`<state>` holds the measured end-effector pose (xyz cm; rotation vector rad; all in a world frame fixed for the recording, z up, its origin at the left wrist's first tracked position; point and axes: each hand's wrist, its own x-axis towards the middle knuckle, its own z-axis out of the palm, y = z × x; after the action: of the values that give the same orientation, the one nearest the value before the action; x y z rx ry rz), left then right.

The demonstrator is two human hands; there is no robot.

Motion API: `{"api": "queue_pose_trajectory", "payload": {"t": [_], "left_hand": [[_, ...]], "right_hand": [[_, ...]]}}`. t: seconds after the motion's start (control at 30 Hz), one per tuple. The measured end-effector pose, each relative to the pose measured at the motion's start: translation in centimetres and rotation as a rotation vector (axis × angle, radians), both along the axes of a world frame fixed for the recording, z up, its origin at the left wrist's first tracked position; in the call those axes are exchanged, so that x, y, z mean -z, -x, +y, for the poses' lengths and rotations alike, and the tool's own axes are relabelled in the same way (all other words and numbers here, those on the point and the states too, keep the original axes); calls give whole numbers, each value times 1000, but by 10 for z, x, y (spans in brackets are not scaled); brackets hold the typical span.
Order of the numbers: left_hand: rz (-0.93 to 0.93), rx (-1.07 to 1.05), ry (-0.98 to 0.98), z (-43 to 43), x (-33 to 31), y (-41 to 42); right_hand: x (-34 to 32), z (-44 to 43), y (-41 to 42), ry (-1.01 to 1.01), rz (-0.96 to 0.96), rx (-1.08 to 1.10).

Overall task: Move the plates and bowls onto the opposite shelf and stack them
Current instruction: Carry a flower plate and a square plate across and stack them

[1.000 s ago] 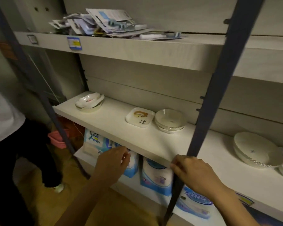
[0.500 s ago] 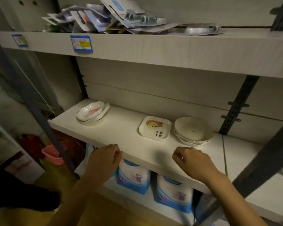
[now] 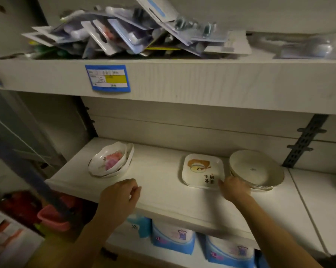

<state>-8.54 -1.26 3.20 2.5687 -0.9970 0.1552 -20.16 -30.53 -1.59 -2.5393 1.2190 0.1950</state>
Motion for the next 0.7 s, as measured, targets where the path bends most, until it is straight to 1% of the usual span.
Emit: {"api": "queue_pose_trajectory", "payload": {"t": [0.07,0.2,0.33,0.57,0.7], "left_hand": [[3,15,-1,5,1,-14],[6,37,14,18,4,-42],[20,51,10,34,10,-65],[36,3,38,55,13,-103],[60,-108,19,69,13,-134]], "right_hand": [[6,2,-11,-28,28,51],[10,5,-26,7,87,164],[6,11,-29,32,161,165],[-13,24,-35,-124,-5,174],[-27,48,-32,-61,-38,134]]}}
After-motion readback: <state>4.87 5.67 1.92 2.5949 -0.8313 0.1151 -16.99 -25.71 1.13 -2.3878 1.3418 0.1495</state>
